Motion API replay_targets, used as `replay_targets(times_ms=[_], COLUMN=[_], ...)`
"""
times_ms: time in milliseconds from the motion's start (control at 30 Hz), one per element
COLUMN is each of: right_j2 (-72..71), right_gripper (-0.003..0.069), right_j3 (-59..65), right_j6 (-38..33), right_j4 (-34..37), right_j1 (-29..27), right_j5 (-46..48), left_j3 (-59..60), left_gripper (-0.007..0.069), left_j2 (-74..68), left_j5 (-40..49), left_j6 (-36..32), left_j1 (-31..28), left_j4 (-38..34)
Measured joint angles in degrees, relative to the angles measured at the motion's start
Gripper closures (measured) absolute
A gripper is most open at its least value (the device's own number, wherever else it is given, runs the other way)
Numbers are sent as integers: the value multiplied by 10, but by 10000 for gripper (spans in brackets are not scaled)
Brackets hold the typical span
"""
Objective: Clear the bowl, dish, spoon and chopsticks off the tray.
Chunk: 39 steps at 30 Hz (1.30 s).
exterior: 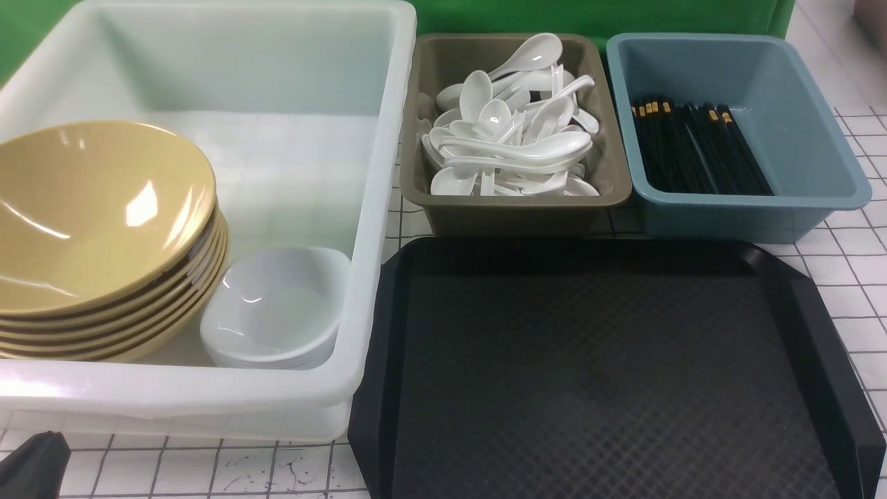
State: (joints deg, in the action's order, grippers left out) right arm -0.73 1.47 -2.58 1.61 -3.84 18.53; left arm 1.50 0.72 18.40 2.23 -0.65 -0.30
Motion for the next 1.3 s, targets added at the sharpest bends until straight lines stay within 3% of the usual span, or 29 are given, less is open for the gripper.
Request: replay_targets(times_ms=[1300], right_j2=[0], right_gripper=[559], right_j3=[0], right_j6=[0], right_j4=[0], right_j1=[0], right_j5=[0], left_j3=[0], left_gripper=[636], left_j2=[0], left_j5=[0], left_j6=[-2], left_j1=[0], left_j4=[-1])
